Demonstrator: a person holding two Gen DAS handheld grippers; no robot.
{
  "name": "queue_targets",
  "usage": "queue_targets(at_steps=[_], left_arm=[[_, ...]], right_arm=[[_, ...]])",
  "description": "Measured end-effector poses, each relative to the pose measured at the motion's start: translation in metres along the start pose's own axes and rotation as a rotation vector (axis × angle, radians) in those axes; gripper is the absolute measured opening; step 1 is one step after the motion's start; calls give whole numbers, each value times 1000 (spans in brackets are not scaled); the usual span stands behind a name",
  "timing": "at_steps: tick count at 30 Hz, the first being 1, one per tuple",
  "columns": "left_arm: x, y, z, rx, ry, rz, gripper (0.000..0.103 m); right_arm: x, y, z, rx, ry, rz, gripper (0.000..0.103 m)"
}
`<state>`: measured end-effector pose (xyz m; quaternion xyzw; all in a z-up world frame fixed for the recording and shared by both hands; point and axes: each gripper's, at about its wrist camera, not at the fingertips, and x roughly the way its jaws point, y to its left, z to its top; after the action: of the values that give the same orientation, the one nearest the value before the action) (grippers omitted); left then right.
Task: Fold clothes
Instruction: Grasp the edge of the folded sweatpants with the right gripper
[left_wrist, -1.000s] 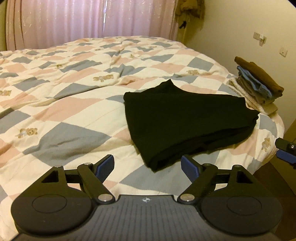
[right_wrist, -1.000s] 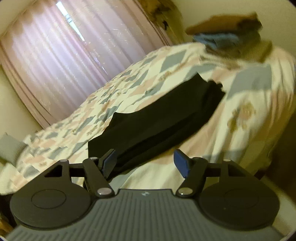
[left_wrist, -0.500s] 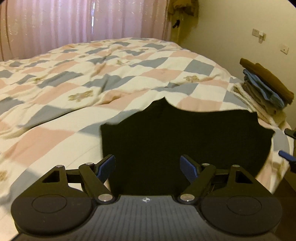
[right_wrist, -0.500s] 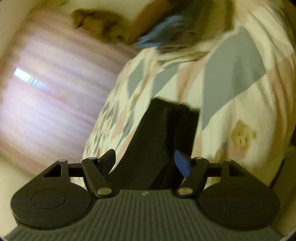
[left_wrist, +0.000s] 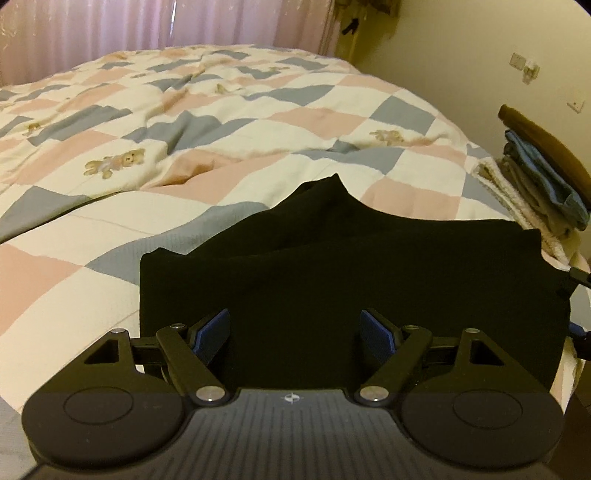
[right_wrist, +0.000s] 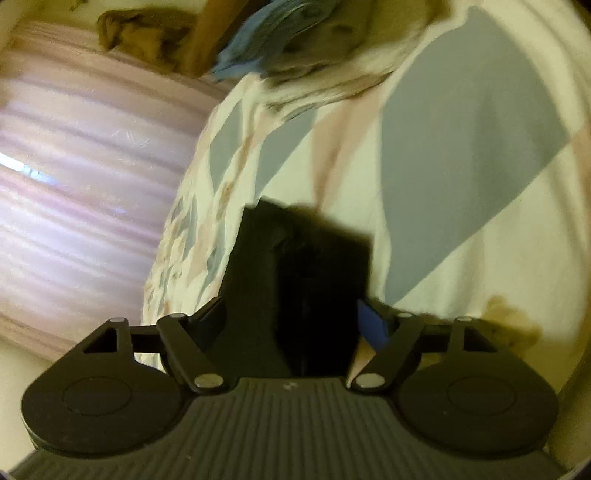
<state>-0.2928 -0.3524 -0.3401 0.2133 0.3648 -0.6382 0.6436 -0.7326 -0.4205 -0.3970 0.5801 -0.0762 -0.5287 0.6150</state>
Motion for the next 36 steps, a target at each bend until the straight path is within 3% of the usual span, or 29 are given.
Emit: queue_targets(at_steps=[3,5,6,8,10,11,13,14,16,18,19,21,23,24,25,28,32,36], left_arm=[[1,1,1,2,-2,-5,80],[0,1,2,13,-2,-6,80],[0,2,2,16,-3,-8,80],[-1,3,1,19,-2,-11,80],[-1,5,2,17,-2,-12,80],[-1,5,2,13,-6,-14,80],[-2,7,4,3,-10,-18,80],[-2,7,5,-4,-12,-22,80],[-2,9,6,-8,-13,-27,80],[-1,11,7,-10,-13,-31,81],[-1,11,7,-13,-11,-32,80],[-2,13,6,-17,-12,-33,80],[-6,15,6,-18,-17,-31,80],[-10,17,6,-19,-19,-24,80],[-13,20,7,-21,-22,-18,80],[-31,36,10,-49,-49,1,80],[-57,68,10,-122,-81,26,80],[-75,97,-2,-193,-87,46,81]], right_arm=[[17,0,3,-16,18,-87,73],[22,-5,10,25,-10,-62,76],[24,-7,12,47,-18,-27,86],[29,-2,15,32,-6,0,88],[28,10,11,-72,-1,15,82],[27,16,9,-119,-1,26,73],[30,10,9,-124,5,-6,66],[34,3,11,-104,9,-35,52],[41,-9,13,-57,19,-35,53],[47,-6,13,-59,26,-23,63],[49,-1,11,-83,26,-32,63],[48,9,8,-149,9,-59,41],[44,12,6,-168,-10,-70,35],[41,23,1,-223,-27,-104,33],[37,43,-8,-356,-54,-159,33],[29,118,-56,-831,-150,-290,32],[30,196,-151,-1361,-203,-242,31],[34,223,-255,-1746,-196,-101,31]])
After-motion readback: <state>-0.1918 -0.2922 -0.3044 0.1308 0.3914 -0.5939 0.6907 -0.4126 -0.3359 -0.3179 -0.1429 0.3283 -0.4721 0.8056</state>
